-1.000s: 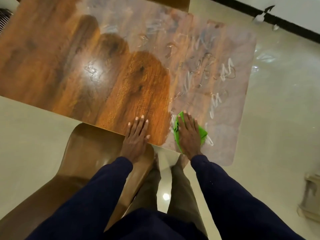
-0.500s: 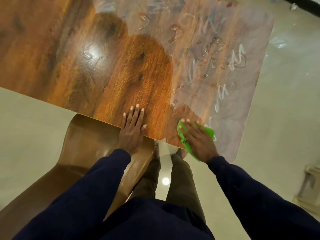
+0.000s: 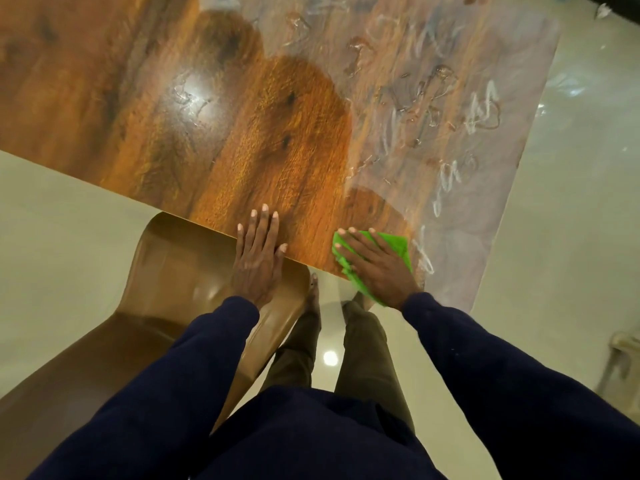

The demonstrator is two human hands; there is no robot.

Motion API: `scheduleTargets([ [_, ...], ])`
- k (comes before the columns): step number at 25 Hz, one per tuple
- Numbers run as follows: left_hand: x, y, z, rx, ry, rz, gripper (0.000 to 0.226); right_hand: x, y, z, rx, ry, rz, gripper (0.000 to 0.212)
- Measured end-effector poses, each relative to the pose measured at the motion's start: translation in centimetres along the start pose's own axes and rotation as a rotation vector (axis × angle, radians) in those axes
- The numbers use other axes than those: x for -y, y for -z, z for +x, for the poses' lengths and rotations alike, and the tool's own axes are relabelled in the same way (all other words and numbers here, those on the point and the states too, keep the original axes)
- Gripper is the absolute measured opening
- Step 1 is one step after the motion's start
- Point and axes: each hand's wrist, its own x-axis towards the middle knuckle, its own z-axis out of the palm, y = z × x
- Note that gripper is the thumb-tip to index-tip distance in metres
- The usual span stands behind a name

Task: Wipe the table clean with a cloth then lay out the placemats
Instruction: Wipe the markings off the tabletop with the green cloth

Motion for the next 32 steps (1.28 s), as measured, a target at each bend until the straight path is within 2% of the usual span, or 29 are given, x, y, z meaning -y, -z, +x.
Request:
scheduleTargets([
  [3, -0.2, 0.4, -0.3, -0.014, 0.029, -0.008, 0.059, -2.8, 1.5, 1.5, -0.031, -0.263, 0.028, 0.058],
  [5, -0.2, 0.3, -0.8, -0.007, 0.047, -0.011, 0.059, -1.3, 1.9, 5.6, -0.085, -0.447, 0.029, 0.056],
  [6, -0.2, 0.1, -1.1, -0.001, 0.054, -0.006, 0.059, 0.1, 1.7, 7.6, -0.097, -0.467, 0.025, 0.057],
  [8, -0.3, -0.1, -1.6, 0.018, 0.048, 0.005, 0.059, 3.1, 1.1, 9.7, -0.091, -0.385, 0.029, 0.058],
  [10, -0.6, -0.3, -1.8, 0.037, 0.020, 0.004, 0.059, 4.6, 0.3, 8.2, -0.035, -0.216, 0.014, 0.061],
  [12, -1.0, -0.3, -1.5, 0.044, 0.011, 0.003, 0.059, 3.9, -0.2, 4.4, -0.007, 0.007, 0.017, 0.063],
  [14, -1.2, -0.2, -0.9, 0.045, 0.017, -0.003, 0.059, 1.2, -0.2, 0.2, -0.010, 0.121, 0.026, 0.061],
  [15, -1.5, -0.2, -0.6, 0.038, 0.017, -0.005, 0.059, -0.6, 0.0, -1.4, -0.012, 0.111, 0.029, 0.060],
  [17, -1.7, -0.2, -0.4, 0.023, 0.007, -0.006, 0.059, -4.1, 1.1, -2.4, -0.033, -0.032, 0.021, 0.060],
  [20, -2.2, -0.7, -0.2, 0.027, -0.035, -0.008, 0.059, -4.6, 1.9, 1.7, -0.142, -0.456, 0.036, 0.054],
  [22, -3.3, -1.2, 0.3, 0.032, -0.054, -0.014, 0.060, -2.1, 2.0, 5.5, -0.185, -0.623, 0.093, 0.055],
  [24, -4.8, -1.8, 0.7, 0.057, -0.071, -0.033, 0.060, 0.2, 1.6, 5.5, -0.145, -0.498, 0.098, 0.057],
  [26, -6.5, -3.1, 1.2, 0.060, -0.093, -0.050, 0.060, 0.6, 0.4, 0.9, -0.078, -0.278, 0.025, 0.059],
  [27, -7.3, -3.7, 1.5, 0.055, -0.096, -0.061, 0.060, 0.1, 0.2, -2.0, -0.076, -0.227, 0.027, 0.059],
  [29, -9.2, -4.5, 1.7, 0.050, -0.118, -0.060, 0.061, -1.6, 0.2, -7.9, -0.095, -0.261, 0.040, 0.057],
  [32, -11.4, -4.9, 1.3, 0.040, -0.125, -0.036, 0.063, -6.4, 0.9, -13.3, -0.088, -0.459, 0.032, 0.061],
])
